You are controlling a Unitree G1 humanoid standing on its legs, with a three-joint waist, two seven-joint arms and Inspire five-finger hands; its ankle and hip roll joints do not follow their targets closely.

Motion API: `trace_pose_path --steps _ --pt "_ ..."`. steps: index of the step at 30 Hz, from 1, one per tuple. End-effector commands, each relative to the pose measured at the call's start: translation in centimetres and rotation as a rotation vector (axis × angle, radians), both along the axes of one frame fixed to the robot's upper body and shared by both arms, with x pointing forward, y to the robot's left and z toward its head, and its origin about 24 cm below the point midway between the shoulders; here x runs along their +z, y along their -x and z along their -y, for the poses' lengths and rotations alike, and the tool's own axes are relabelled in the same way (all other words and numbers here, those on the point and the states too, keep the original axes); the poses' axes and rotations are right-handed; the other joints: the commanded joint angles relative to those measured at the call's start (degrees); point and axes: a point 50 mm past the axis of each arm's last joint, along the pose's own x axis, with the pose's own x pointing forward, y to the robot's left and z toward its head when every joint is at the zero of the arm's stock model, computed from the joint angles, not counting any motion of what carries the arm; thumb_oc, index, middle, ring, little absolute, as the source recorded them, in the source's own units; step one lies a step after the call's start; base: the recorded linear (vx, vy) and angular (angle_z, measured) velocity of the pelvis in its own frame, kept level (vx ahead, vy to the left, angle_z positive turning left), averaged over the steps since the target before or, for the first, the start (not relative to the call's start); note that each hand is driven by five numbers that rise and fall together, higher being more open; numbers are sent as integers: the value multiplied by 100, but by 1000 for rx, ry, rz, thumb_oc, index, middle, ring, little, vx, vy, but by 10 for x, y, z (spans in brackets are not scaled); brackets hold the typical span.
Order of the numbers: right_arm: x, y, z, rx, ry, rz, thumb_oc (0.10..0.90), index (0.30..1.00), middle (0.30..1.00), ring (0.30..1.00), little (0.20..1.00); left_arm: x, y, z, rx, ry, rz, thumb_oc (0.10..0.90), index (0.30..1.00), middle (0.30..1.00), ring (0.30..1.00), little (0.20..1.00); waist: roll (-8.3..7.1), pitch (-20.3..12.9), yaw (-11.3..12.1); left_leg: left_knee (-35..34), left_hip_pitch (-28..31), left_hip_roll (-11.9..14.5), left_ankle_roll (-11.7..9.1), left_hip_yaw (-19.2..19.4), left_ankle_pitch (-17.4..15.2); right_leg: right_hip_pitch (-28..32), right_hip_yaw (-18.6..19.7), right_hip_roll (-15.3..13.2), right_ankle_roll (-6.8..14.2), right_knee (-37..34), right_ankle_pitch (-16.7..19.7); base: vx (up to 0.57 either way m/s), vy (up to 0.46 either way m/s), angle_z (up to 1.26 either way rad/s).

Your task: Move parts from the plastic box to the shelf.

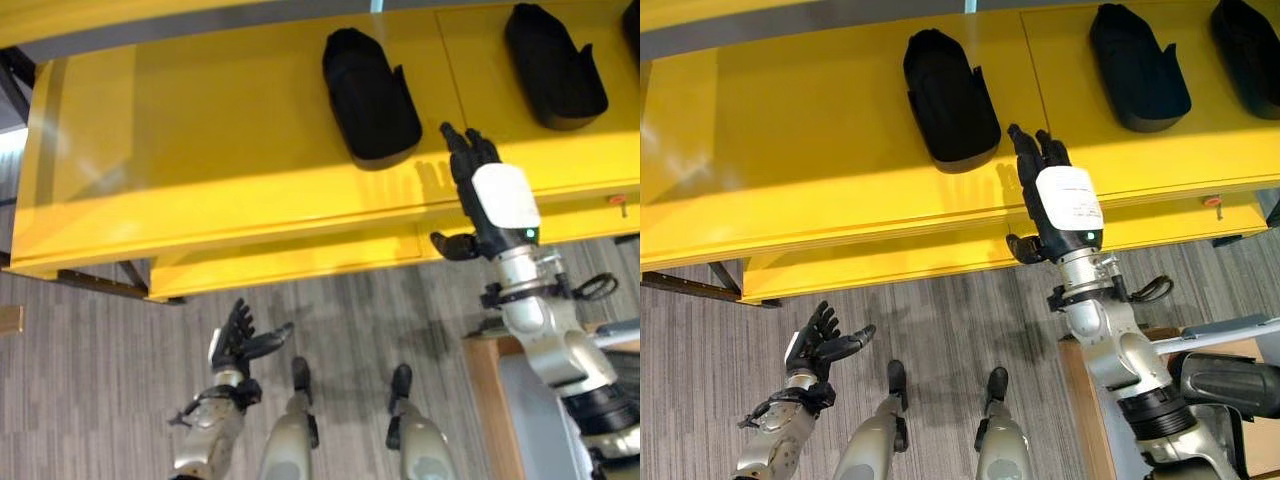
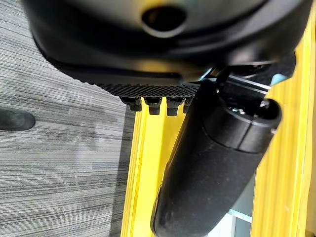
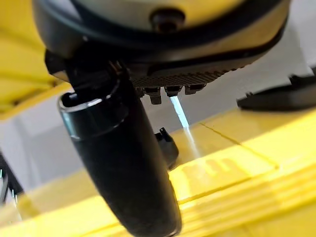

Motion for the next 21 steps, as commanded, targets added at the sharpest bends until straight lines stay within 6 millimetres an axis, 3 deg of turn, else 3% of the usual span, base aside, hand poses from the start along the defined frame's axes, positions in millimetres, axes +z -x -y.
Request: trace_pose_path --steps 1,12,21 --pt "51 3 -14 69 124 242 900 1000 1000 1000 1000 28 -8 -9 -5 -74 155 900 1000 1000 1000 1000 -134 -473 120 108 463 344 -106 -174 -438 -445 127 -660 389 1319 -552 0 0 0" --pt "55 -22 -4 -29 384 176 900 1000 1000 1000 1000 33 -13 -8 -51 -93 176 900 1000 1000 1000 1000 -78 -362 207 127 387 331 -133 -195 -400 -522 118 -685 371 1370 -545 0 0 0" --pt "56 -39 14 -137 458 126 900 1000 1000 1000 1000 34 -17 -6 -68 -96 184 900 1000 1000 1000 1000 -21 -258 230 109 327 317 -148 -237 -357 -584 79 -710 360 1439 -544 0 0 0"
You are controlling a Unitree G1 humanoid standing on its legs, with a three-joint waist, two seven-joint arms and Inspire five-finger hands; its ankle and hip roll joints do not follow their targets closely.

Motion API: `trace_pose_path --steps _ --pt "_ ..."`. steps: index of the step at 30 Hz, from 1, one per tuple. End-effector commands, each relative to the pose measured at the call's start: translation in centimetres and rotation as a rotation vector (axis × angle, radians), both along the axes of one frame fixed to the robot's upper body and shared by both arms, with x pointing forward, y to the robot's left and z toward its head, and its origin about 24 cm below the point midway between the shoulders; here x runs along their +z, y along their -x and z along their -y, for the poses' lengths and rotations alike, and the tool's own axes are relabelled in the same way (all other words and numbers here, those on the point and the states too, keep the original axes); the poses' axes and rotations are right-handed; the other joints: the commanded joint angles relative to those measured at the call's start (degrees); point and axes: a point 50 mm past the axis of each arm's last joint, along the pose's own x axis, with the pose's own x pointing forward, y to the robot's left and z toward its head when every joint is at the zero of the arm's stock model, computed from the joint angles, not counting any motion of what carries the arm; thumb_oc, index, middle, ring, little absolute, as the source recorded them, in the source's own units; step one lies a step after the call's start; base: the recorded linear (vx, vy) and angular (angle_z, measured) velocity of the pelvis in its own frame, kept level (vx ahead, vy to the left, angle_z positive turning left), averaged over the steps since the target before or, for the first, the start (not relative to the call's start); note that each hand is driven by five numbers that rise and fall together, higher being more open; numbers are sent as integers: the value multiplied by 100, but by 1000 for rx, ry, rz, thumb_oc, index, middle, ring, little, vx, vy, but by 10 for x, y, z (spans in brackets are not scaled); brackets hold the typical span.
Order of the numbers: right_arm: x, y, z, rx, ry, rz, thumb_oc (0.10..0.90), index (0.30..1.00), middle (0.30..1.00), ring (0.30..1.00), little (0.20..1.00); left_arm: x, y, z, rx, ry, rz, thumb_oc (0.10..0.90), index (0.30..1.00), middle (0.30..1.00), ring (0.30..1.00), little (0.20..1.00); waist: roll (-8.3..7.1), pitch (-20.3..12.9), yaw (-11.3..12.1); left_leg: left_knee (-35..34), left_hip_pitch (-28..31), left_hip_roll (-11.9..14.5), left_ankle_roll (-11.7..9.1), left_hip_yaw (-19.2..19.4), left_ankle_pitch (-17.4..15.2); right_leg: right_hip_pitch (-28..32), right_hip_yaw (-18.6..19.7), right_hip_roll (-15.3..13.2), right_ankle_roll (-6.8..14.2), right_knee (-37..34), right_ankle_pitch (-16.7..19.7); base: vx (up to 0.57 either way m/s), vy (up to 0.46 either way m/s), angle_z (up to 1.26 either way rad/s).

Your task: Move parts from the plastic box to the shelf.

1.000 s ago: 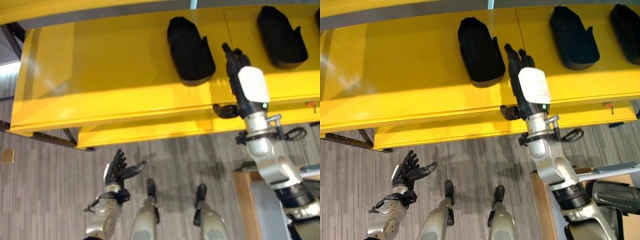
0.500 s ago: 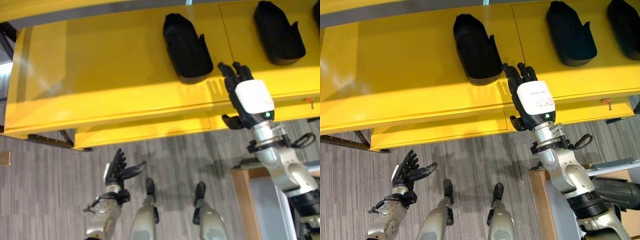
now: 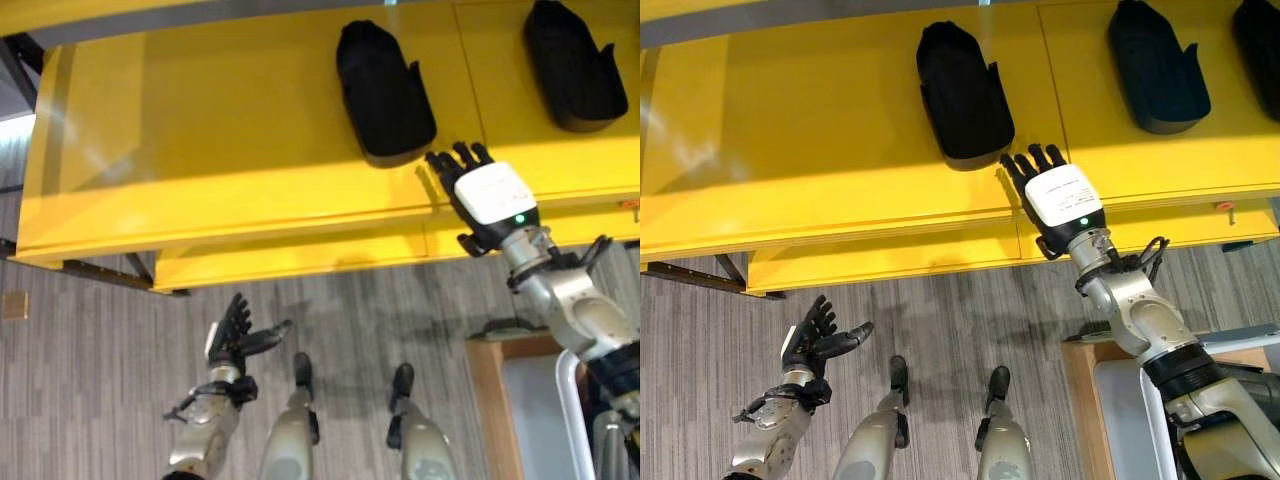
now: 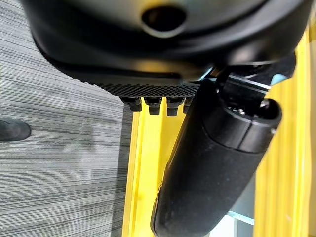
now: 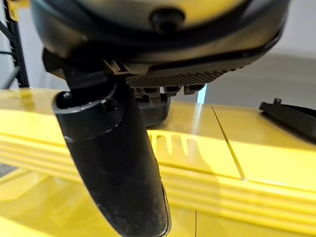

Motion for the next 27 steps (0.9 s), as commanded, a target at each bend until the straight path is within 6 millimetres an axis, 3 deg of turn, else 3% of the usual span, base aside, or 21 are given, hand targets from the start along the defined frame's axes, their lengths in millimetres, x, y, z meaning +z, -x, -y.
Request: trace_pose_path --steps 1,13,27 --pt "56 -5 -7 27 80 210 900 1000 1000 1000 1000 29 -12 -1 -49 -72 162 900 1000 1000 1000 1000 -58 -366 62 128 354 341 -137 -246 -362 -549 79 -691 341 1448 -525 0 0 0" --pt "59 -19 5 -51 135 170 900 1000 1000 1000 1000 33 -15 -2 -61 -76 179 900 1000 1000 1000 1000 -30 -275 113 117 283 325 -132 -283 -334 -648 70 -702 327 1519 -527 0 0 0" --pt "55 -34 -9 -37 210 82 900 1000 1000 1000 1000 35 -18 -3 -59 -74 188 900 1000 1000 1000 1000 -26 -189 189 127 188 314 -125 -308 -311 -750 54 -715 311 1584 -531 0 0 0"
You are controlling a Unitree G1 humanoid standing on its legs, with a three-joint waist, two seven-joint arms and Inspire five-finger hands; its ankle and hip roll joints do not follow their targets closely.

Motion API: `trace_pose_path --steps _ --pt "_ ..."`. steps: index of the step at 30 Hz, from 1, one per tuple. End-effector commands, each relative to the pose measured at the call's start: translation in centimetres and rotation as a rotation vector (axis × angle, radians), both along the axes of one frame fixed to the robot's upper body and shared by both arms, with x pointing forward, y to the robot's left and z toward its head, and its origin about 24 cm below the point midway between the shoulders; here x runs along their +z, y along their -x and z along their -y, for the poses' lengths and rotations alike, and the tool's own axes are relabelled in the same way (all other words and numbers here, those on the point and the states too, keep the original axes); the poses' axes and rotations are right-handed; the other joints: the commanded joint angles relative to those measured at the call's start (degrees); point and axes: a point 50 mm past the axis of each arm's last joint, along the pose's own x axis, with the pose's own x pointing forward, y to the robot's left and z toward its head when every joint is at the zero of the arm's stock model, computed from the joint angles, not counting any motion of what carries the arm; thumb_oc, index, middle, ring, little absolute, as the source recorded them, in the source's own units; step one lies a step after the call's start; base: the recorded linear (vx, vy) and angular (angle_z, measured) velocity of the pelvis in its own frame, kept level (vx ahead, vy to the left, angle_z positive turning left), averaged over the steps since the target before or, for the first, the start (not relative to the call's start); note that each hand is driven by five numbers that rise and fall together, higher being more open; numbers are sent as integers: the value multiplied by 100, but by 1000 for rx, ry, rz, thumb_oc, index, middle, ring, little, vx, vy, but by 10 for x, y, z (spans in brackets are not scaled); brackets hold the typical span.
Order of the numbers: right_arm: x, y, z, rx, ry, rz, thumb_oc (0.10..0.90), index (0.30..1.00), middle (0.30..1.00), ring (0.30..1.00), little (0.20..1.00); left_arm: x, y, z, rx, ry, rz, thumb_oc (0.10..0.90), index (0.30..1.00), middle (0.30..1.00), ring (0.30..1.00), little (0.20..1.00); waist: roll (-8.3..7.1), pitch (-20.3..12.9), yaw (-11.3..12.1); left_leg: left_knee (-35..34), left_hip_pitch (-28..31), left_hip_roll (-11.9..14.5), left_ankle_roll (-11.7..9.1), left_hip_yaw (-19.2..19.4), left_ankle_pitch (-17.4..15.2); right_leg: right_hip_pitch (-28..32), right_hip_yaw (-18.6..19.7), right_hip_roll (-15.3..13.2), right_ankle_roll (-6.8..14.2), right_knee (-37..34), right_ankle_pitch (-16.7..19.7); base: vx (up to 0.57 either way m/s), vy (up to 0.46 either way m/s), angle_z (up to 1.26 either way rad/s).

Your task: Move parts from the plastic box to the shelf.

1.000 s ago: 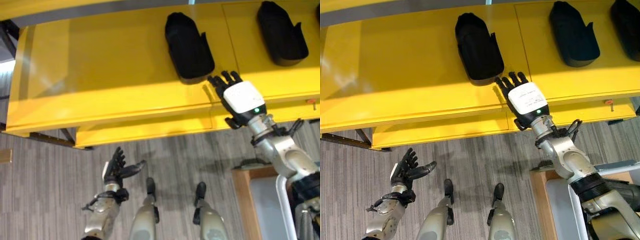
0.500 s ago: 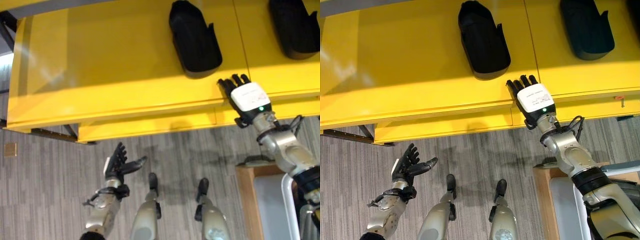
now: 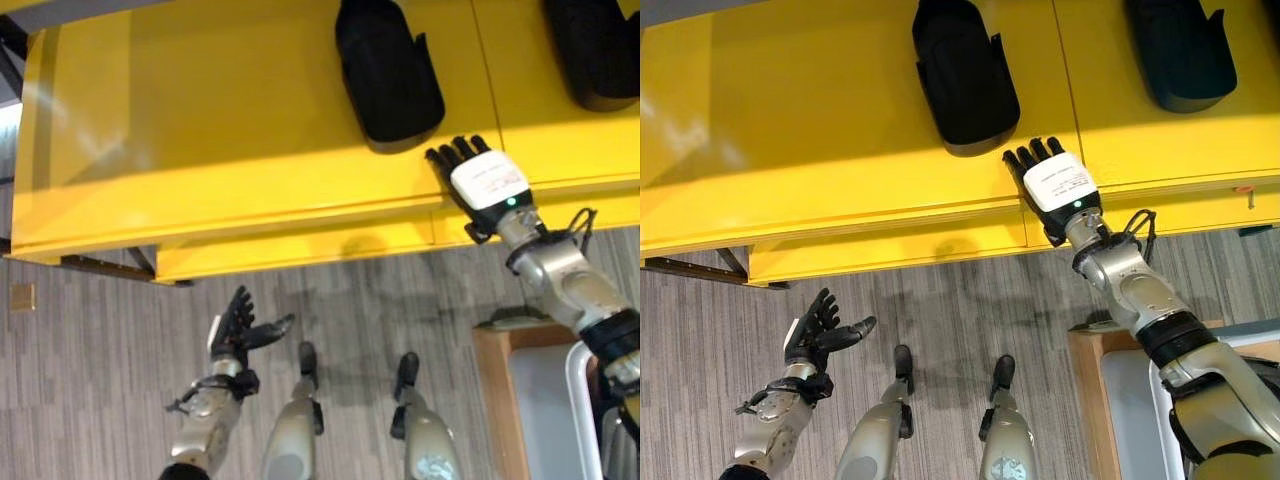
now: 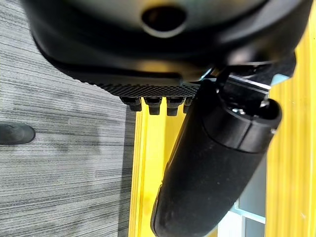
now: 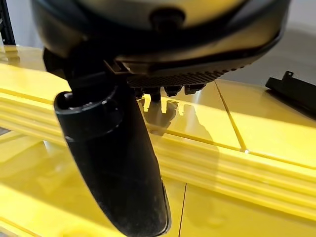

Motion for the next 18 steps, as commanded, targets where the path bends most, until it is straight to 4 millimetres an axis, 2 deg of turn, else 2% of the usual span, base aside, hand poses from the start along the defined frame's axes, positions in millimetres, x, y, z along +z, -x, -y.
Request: trace_pose_path --steps 1,18 --pt "44 -7 -3 14 76 115 900 1000 1000 1000 1000 30 -9 -5 -41 -67 164 900 1000 1000 1000 1000 -145 -352 191 124 269 317 -119 -276 -315 -692 93 -714 301 1581 -517 0 0 0" --pt "41 -13 -21 59 70 68 900 1000 1000 1000 1000 35 -14 -4 -36 -63 184 900 1000 1000 1000 1000 -218 -300 257 157 198 300 -94 -342 -343 -705 41 -714 286 1591 -520 3 -1 3"
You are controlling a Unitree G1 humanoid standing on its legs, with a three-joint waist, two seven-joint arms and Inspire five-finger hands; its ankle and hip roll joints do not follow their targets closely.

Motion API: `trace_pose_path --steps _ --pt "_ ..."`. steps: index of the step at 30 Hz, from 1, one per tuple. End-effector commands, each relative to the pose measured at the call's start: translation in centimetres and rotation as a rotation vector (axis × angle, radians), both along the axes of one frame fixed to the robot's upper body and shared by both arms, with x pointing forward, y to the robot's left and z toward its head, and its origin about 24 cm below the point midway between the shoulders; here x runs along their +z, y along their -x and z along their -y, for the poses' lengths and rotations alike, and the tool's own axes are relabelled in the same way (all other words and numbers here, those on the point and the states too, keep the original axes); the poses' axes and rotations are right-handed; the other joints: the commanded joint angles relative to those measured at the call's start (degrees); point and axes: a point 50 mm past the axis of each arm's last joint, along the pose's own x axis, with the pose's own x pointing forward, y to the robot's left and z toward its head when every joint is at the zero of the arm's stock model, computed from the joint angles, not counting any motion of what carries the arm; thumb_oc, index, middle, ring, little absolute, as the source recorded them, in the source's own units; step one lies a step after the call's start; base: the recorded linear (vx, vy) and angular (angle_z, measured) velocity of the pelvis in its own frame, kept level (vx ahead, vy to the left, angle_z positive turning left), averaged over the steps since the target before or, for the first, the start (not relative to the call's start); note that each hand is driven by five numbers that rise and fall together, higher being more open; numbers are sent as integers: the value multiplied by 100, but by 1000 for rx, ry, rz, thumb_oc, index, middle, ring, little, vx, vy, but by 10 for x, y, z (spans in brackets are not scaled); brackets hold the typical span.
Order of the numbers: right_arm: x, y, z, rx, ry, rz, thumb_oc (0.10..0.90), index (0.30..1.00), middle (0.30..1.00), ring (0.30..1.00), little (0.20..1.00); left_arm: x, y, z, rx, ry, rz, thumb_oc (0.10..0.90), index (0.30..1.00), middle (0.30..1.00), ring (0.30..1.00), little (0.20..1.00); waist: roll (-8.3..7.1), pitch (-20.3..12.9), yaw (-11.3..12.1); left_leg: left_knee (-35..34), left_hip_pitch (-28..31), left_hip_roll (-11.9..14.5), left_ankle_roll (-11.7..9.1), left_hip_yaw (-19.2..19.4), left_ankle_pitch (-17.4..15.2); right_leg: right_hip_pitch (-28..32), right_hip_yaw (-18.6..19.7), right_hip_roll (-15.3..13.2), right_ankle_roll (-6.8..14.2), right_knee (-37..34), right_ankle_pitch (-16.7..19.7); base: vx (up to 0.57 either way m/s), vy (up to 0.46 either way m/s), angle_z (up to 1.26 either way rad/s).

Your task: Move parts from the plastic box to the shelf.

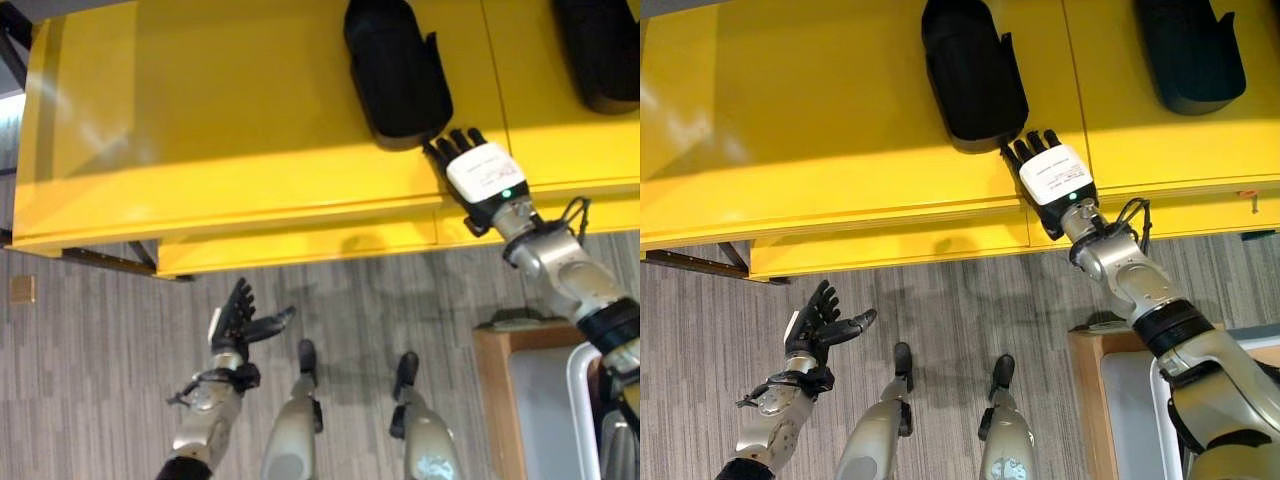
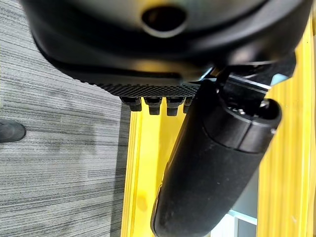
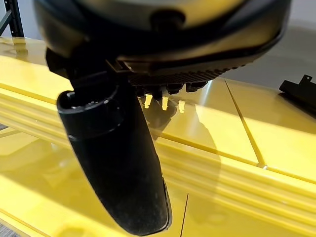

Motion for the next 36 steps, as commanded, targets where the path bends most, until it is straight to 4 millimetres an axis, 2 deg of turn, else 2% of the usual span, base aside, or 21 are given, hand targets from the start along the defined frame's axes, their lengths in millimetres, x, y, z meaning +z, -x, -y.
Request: trace_pose_path --steps 1,11,36 --pt "32 -7 -17 65 35 78 900 1000 1000 1000 1000 29 -7 -5 -32 -62 154 900 1000 1000 1000 1000 -223 -298 254 138 290 297 -83 -230 -373 -689 152 -726 300 1584 -513 0 0 0" --pt "33 -7 -28 99 35 79 900 1000 1000 1000 1000 32 -9 -4 -29 -55 168 900 1000 1000 1000 1000 -238 -295 272 208 244 279 -75 -271 -409 -685 176 -742 289 1579 -518 0 0 0" --pt "36 -6 -38 133 15 85 900 1000 1000 1000 1000 33 -10 -6 -15 -48 172 900 1000 1000 1000 1000 -263 -268 306 269 194 224 -52 -304 -445 -680 194 -782 290 1539 -456 0 0 0"
